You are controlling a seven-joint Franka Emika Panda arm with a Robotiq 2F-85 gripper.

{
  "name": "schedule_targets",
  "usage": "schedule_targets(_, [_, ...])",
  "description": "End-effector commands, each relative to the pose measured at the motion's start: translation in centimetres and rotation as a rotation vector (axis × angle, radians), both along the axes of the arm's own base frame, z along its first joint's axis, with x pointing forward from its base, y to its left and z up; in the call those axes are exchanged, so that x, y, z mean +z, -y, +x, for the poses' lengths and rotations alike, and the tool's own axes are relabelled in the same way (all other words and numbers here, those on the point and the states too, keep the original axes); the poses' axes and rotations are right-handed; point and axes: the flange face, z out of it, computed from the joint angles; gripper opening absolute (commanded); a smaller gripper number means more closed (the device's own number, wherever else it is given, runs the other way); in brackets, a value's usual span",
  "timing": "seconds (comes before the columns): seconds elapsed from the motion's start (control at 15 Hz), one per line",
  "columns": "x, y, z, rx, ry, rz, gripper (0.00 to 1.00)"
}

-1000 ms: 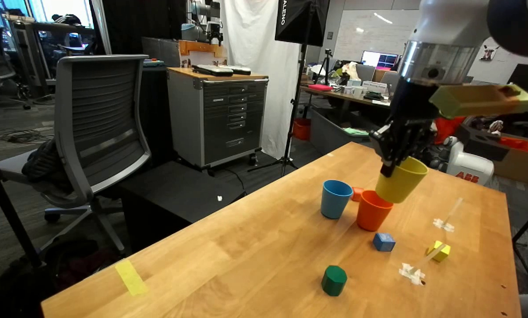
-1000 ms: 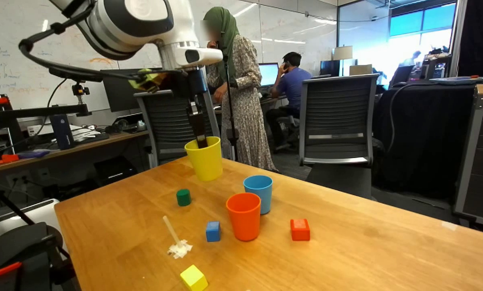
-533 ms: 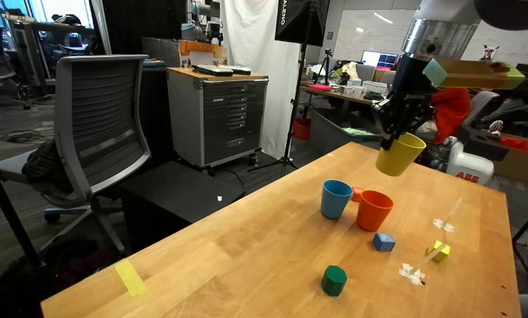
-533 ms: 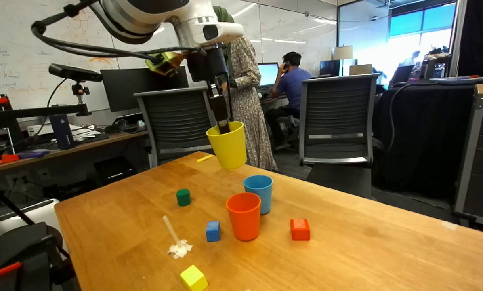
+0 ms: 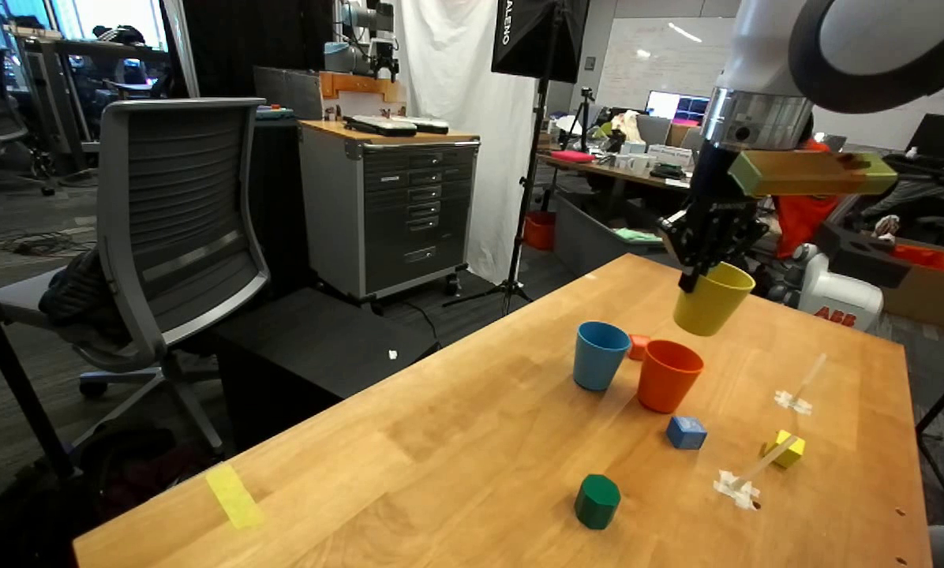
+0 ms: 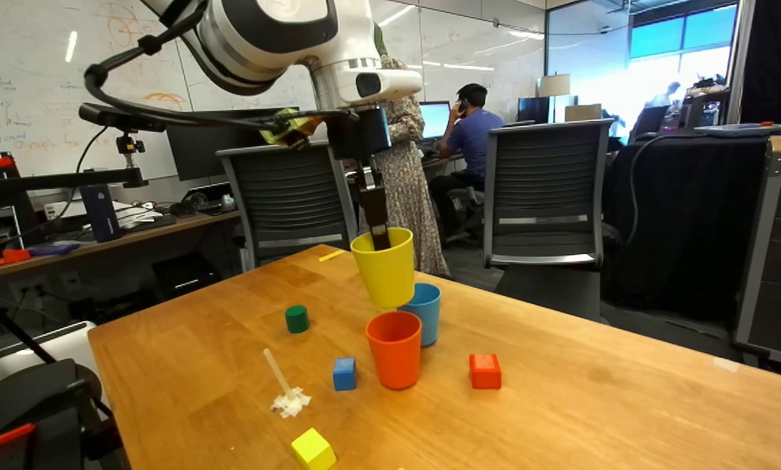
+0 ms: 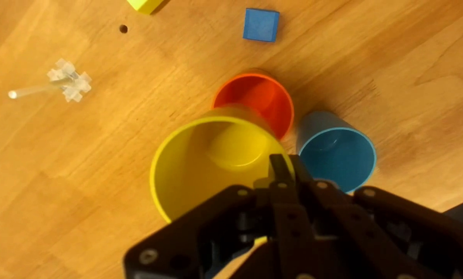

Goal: Stack the three cups together

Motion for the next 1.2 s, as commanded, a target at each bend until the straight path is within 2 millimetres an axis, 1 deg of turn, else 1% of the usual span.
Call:
schedule_targets(0.0, [-1.5, 0.6, 1.1, -0.008, -0.013, 0.030, 0.03])
schedule_targets(0.2, [-2.8, 0.6, 1.3, -0.015, -0.025, 0.052, 0.03])
schedule_targets(0.47, [-3.6, 0.4, 1.6, -0.012, -0.030, 0.066, 0.03])
schedule_targets(0.67, [-4.7, 0.2, 1.5, 0.001, -0.033, 0.056, 0.03])
schedule_targets(1.0, [-8.1, -0.9, 1.2, 0.036, -0.035, 0.048, 0.02])
schedule_targets(1.13, [-9.4, -1.2, 1.1, 0.046, -0.044, 0.046, 0.03])
